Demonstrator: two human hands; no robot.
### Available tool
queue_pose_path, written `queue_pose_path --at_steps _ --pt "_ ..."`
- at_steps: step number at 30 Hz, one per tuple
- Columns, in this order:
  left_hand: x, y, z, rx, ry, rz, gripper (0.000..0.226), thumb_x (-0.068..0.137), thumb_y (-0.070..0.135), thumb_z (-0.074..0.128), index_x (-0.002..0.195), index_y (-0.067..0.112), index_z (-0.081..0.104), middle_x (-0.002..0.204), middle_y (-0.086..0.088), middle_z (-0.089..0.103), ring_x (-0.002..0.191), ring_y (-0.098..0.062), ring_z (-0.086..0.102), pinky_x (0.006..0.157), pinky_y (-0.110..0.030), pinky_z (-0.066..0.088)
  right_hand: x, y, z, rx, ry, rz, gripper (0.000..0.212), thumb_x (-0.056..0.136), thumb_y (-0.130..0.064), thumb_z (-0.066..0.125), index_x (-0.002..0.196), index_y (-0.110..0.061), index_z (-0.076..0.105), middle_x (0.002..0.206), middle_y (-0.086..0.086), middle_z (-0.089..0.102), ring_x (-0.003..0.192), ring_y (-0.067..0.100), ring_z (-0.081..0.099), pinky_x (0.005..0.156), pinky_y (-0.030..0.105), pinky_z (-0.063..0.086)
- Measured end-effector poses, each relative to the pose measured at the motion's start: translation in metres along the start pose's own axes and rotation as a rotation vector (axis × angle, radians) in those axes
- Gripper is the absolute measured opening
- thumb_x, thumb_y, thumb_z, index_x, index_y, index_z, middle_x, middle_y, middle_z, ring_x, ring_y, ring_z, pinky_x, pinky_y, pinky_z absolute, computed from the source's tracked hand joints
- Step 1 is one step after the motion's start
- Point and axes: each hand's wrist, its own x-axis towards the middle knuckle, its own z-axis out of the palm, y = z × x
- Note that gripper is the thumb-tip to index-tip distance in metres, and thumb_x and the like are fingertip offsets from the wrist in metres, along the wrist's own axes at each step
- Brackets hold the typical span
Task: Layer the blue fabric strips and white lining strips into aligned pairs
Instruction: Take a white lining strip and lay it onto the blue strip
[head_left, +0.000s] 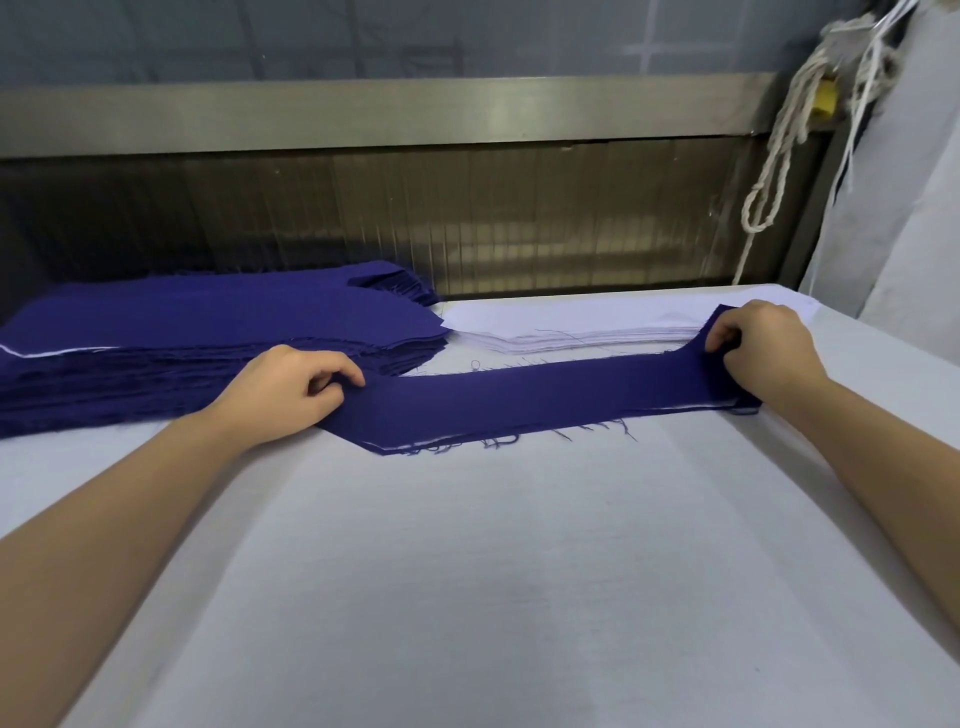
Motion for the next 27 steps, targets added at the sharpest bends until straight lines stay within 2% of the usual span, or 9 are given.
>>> queue_pose_path --at_steps 6,10,13,17,20,24,27 --pt "0.0002 0.0001 -0.0004 -0.023 0.057 0.004 0.026 0.080 -0.001 0.060 0.088 0.022 0.071 0.051 0.008 0.048 0.055 -0.012 0.051 0.055 -0.026 0.040 0.0000 0.0005 0.0009 -0.021 -0.048 0.020 0.033 0.078 0.016 0.043 0.075 -0.011 0.062 0.098 0.018 0.063 0.097 0.035 0.052 0.072 0.033 0.041" --pt "0.0016 0.0002 -0.0015 -0.056 0.121 -0.004 0.026 0.077 -0.006 0.061 0.081 0.018 0.072 0.049 0.002 0.050 0.063 -0.008 0.054 0.052 -0.013 0.035 -0.0006 -0.0024 -0.0007 -0.030 -0.024 0.003 0.033 0.077 0.015 0.042 0.072 -0.013 0.059 0.096 0.018 0.064 0.100 0.038 0.050 0.077 0.036 0.042" --pt "0.0012 -0.0009 -0.0010 -0.047 0.116 0.005 0.025 0.077 -0.005 0.062 0.083 0.017 0.073 0.051 0.000 0.054 0.066 -0.010 0.055 0.053 -0.014 0.036 -0.0013 -0.0025 -0.0009 -0.039 -0.030 0.006 0.033 0.079 0.013 0.040 0.074 -0.013 0.060 0.097 0.019 0.064 0.101 0.038 0.049 0.080 0.038 0.044" --pt "-0.0002 -0.0032 0.0007 0.060 0.043 0.036 0.023 0.080 0.003 0.064 0.088 0.023 0.073 0.053 0.015 0.052 0.052 -0.010 0.051 0.052 -0.021 0.036 -0.0029 -0.0020 0.0000 -0.055 -0.081 0.043 0.030 0.083 0.010 0.042 0.077 -0.013 0.061 0.100 0.018 0.062 0.102 0.034 0.049 0.083 0.040 0.046" --pt "0.0004 -0.0054 0.0007 0.135 -0.005 0.039 0.023 0.081 0.009 0.063 0.090 0.028 0.071 0.056 0.020 0.052 0.056 0.000 0.050 0.052 -0.018 0.032 -0.0041 -0.0024 -0.0004 -0.073 -0.113 0.046 0.028 0.085 0.007 0.045 0.079 -0.015 0.061 0.101 0.017 0.062 0.100 0.034 0.051 0.083 0.040 0.046" --pt "0.0012 -0.0069 0.0012 0.171 -0.005 0.062 0.016 0.083 0.018 0.065 0.092 0.029 0.070 0.062 0.024 0.051 0.058 0.004 0.048 0.052 -0.017 0.031 -0.0051 -0.0026 -0.0023 -0.093 -0.134 0.056 0.027 0.083 0.006 0.046 0.079 -0.016 0.061 0.102 0.016 0.062 0.102 0.035 0.050 0.085 0.042 0.048" --pt "0.0018 -0.0067 0.0015 0.202 -0.002 0.092 0.012 0.085 0.035 0.065 0.095 0.031 0.069 0.071 0.027 0.053 0.062 0.003 0.048 0.052 -0.018 0.031 -0.0056 -0.0025 -0.0012 -0.124 -0.158 0.080 0.023 0.083 0.003 0.047 0.083 -0.015 0.062 0.104 0.016 0.062 0.106 0.036 0.046 0.086 0.041 0.046"
